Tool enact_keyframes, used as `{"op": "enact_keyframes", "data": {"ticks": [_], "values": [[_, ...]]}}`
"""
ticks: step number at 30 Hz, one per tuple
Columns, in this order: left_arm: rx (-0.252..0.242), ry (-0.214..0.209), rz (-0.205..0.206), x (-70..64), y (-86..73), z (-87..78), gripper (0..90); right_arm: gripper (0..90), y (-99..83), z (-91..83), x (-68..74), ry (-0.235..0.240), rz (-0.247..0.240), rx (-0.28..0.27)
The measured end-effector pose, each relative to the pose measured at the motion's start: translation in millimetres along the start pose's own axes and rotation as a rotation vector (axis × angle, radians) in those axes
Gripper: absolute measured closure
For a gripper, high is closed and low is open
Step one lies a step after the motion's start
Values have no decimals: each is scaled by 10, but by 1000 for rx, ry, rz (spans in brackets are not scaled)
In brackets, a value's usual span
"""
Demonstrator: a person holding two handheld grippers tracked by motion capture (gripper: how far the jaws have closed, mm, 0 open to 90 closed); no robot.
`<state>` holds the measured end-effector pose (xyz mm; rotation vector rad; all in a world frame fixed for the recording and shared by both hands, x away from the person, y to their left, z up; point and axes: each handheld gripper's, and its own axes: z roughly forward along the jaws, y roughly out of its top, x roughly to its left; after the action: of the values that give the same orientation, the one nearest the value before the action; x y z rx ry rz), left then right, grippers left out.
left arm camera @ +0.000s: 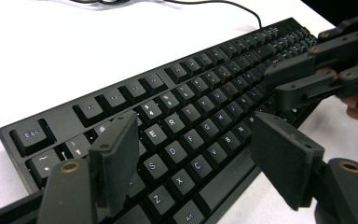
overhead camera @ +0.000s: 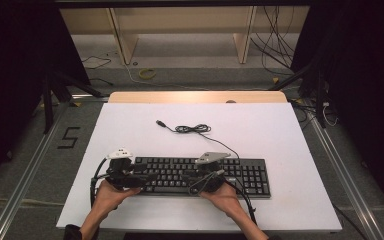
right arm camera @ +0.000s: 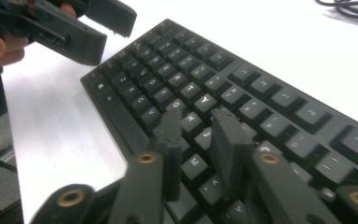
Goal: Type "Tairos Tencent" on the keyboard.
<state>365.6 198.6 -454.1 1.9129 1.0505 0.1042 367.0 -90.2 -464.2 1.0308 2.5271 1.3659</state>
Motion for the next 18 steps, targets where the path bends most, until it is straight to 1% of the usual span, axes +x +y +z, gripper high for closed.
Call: {"op": "enact_keyframes", "data": {"ticks": [4, 8, 15, 18], "values": [[-1, -3, 4, -6, 4, 0, 320, 653, -9, -100, -46, 3, 13, -17], [-3, -4, 6, -8, 7, -2, 320, 587, -20, -195, -86, 3, 39, -34], [-2, -8, 18, -19, 21, 3, 317, 526, -57, -329, -120, 4, 45, -65], [-5, -9, 18, -21, 27, 2, 317, 485, -72, -373, -128, 5, 45, -82]]}}
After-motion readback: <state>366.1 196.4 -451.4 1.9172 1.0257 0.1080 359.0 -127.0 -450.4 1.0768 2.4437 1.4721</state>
